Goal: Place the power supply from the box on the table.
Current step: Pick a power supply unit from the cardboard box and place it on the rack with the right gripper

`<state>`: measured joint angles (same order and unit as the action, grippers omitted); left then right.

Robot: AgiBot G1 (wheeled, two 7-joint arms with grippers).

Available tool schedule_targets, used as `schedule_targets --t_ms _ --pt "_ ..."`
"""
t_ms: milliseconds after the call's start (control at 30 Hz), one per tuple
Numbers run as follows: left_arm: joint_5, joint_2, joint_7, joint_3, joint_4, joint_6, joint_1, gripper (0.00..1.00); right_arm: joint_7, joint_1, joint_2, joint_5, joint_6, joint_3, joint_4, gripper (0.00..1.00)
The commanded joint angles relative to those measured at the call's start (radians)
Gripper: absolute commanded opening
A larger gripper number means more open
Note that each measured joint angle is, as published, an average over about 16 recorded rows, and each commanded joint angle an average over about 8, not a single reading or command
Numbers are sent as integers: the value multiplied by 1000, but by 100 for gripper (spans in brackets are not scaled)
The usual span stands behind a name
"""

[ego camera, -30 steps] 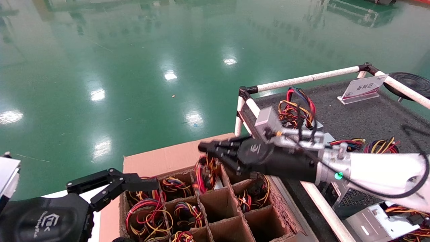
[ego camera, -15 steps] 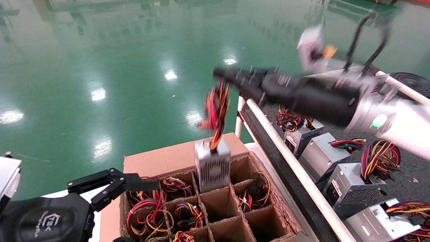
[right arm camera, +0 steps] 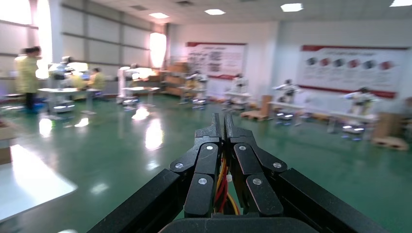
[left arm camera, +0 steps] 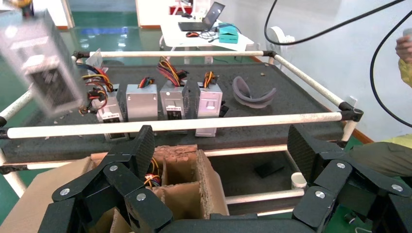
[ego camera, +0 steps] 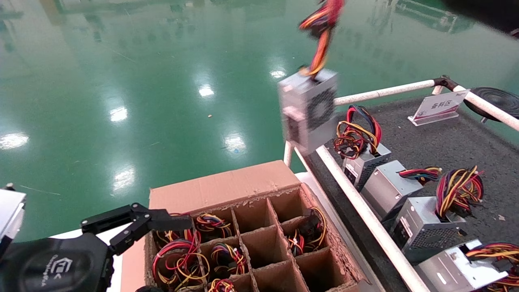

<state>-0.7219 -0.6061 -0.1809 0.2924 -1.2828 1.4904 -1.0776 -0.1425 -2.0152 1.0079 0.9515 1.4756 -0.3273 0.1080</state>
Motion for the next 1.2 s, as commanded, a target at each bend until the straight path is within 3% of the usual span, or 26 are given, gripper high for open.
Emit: schedule_targets --t_ms 33,167,433,567,933,1200 --pt "0 0 0 0 0 0 0 100 -3 -20 -17 0 -16 2 -6 0" --pt "0 0 0 0 0 0 0 100 -25 -60 -42 7 -73 1 -31 0" --pt "1 0 0 1 0 0 0 100 -75 -124 -58 16 -302 -1 -91 0" --pt "1 0 1 1 0 0 0 100 -93 -129 -61 18 -369 -1 -106 0" --pt "1 1 1 2 0 -1 0 100 -131 -80 -86 7 -433 6 -129 0" --pt "1 1 1 2 0 -1 0 100 -152 -7 -121 -7 -436 15 -140 0"
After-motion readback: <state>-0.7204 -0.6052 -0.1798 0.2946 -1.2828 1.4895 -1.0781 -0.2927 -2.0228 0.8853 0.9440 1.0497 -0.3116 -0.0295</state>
